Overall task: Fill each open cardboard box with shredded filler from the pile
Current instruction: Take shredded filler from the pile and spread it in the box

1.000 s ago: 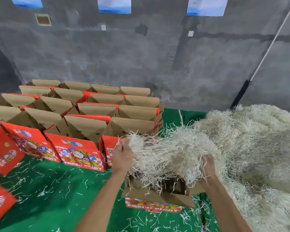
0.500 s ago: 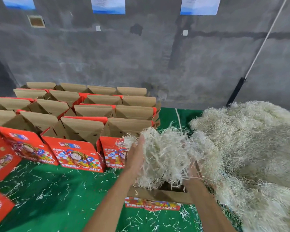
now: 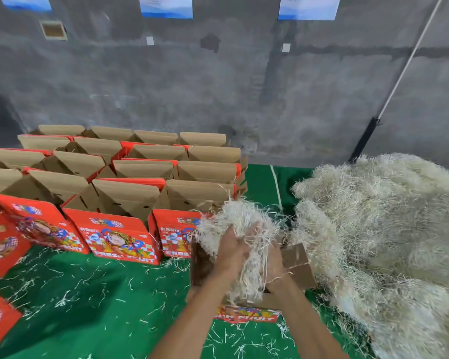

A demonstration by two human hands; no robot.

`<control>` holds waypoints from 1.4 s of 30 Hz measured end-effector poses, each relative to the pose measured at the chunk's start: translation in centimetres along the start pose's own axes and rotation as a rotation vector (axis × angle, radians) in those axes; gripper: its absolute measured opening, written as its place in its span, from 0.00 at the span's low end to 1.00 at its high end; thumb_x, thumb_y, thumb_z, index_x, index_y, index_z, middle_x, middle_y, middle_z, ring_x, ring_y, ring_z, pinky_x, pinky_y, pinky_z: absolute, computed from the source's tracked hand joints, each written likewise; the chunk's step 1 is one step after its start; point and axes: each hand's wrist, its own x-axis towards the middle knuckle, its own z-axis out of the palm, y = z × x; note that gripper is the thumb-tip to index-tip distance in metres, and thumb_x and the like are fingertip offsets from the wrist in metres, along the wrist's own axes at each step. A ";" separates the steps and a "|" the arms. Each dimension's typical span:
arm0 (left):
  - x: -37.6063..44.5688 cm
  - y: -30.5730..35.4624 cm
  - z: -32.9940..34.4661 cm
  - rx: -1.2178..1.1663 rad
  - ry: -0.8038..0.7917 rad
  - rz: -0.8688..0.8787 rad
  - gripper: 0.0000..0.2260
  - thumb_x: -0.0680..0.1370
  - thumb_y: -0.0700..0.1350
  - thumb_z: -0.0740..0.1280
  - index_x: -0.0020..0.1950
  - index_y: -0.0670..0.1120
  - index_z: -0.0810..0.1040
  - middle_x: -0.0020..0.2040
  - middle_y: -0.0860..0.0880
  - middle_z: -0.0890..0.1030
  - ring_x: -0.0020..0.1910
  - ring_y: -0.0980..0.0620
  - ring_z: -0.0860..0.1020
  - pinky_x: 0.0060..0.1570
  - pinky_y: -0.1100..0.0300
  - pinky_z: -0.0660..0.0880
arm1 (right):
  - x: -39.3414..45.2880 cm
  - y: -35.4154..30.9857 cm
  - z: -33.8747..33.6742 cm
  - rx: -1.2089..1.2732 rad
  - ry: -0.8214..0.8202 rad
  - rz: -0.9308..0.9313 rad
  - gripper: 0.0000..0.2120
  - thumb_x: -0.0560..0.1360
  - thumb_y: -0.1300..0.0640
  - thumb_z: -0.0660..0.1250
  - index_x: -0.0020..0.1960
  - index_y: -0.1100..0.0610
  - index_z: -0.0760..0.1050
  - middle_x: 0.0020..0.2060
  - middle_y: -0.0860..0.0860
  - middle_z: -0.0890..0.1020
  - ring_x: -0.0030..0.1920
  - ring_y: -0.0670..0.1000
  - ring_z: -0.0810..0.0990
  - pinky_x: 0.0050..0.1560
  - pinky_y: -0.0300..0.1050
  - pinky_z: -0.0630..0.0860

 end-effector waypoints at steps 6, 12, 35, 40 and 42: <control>0.3 1.3 -7.5 -0.043 0.308 -0.116 0.44 0.73 0.66 0.68 0.79 0.44 0.56 0.73 0.50 0.71 0.72 0.51 0.69 0.70 0.55 0.66 | 3.0 -1.2 -5.9 0.079 0.206 -0.151 0.08 0.79 0.53 0.66 0.46 0.56 0.71 0.27 0.52 0.74 0.26 0.52 0.70 0.23 0.41 0.69; -1.7 -1.7 0.2 -0.030 -0.075 -0.175 0.39 0.75 0.58 0.67 0.80 0.49 0.54 0.76 0.44 0.64 0.69 0.45 0.72 0.65 0.46 0.73 | 1.6 4.2 -4.1 -0.143 -0.085 0.016 0.22 0.83 0.60 0.59 0.76 0.54 0.62 0.71 0.51 0.69 0.69 0.54 0.71 0.71 0.53 0.65; 0.6 -6.0 -5.5 1.007 0.250 0.686 0.13 0.78 0.47 0.67 0.63 0.53 0.74 0.62 0.56 0.72 0.62 0.56 0.71 0.59 0.59 0.73 | 3.4 4.6 -3.9 -1.169 -0.031 -0.722 0.19 0.74 0.56 0.70 0.63 0.53 0.72 0.66 0.50 0.70 0.62 0.51 0.76 0.63 0.55 0.78; 2.1 -9.1 -3.2 1.269 -0.254 0.390 0.32 0.70 0.29 0.65 0.72 0.49 0.70 0.72 0.49 0.68 0.74 0.47 0.64 0.70 0.40 0.66 | 6.2 7.2 -2.9 -1.493 -0.382 -0.421 0.29 0.75 0.65 0.67 0.74 0.59 0.62 0.74 0.57 0.66 0.75 0.63 0.64 0.74 0.58 0.66; 3.2 -9.8 -3.5 1.183 -0.284 0.200 0.34 0.72 0.30 0.65 0.76 0.48 0.65 0.75 0.47 0.65 0.74 0.45 0.64 0.73 0.47 0.60 | 6.9 7.1 -3.2 -1.428 -0.372 -0.412 0.23 0.78 0.59 0.66 0.71 0.58 0.65 0.63 0.57 0.76 0.62 0.59 0.77 0.65 0.56 0.75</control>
